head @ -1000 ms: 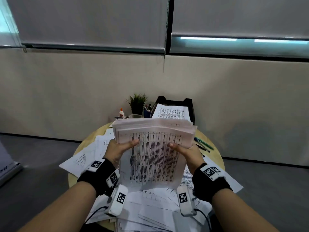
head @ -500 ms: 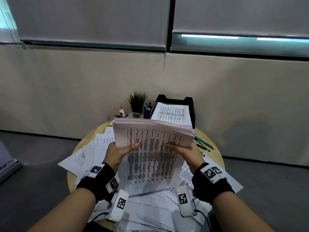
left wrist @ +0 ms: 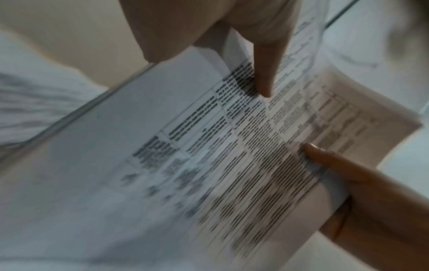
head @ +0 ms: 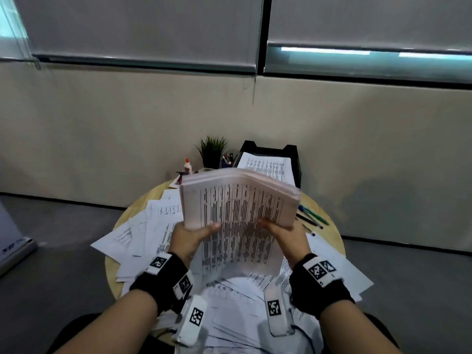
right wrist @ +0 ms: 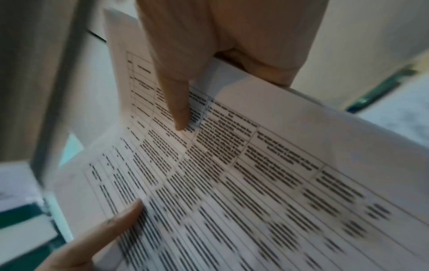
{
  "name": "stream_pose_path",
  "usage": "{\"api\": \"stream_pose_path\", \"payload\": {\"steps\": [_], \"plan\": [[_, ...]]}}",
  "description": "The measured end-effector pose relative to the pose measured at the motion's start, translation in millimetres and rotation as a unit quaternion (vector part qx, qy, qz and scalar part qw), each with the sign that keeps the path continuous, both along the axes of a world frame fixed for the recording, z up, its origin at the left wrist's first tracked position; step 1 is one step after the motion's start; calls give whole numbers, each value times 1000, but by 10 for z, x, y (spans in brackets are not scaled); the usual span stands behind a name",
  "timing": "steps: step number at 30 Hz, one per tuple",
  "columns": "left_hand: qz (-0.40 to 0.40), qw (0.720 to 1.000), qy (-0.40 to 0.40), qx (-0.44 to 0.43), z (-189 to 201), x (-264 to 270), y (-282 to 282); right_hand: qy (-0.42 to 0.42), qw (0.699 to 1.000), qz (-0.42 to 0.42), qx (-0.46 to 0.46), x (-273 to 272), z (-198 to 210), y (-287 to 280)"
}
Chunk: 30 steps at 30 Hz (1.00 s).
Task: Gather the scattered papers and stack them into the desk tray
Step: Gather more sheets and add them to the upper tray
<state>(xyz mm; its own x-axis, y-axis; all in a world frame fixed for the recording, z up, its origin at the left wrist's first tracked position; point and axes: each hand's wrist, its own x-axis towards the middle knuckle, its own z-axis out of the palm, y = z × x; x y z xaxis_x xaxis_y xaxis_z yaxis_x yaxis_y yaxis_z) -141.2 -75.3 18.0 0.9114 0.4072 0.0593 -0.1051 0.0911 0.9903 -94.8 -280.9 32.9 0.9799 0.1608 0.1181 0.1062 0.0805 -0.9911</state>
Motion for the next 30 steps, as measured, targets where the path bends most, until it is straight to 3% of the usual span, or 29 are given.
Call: {"api": "stream_pose_path", "payload": {"steps": [3, 6, 10, 15, 17, 20, 21, 23, 25, 30], "plan": [[13, 995, 103, 7, -423, -91, -31, 94, 994, -9, -61, -79, -420, 12], [3, 988, 153, 14, -626, -123, -19, 118, 990, -28, -69, -104, -616, 17], [-57, 983, 141, 99, -477, -132, -19, 131, 986, -38, -97, -15, -546, 14], [-73, 987, 93, 113, -334, -216, 25, 148, 984, -27, -93, -125, -419, -10], [-67, 987, 100, 108, -399, -287, 93, 139, 973, -27, -180, -137, -536, -40], [-44, 989, 115, 77, -544, -409, 261, 128, 942, -27, -310, -141, -802, -161], [-31, 991, 112, 63, -579, -449, 326, 140, 919, -36, -367, -146, -893, -216], [0, 993, 112, 46, -649, -497, 451, 181, 843, -78, -500, -193, -1016, -347], [31, 993, 111, 9, -733, -503, 589, 221, 792, -126, -555, -245, -1098, -481], [61, 991, 95, -66, -808, -500, 744, 289, 789, -173, -514, -213, -1191, -623]]}}
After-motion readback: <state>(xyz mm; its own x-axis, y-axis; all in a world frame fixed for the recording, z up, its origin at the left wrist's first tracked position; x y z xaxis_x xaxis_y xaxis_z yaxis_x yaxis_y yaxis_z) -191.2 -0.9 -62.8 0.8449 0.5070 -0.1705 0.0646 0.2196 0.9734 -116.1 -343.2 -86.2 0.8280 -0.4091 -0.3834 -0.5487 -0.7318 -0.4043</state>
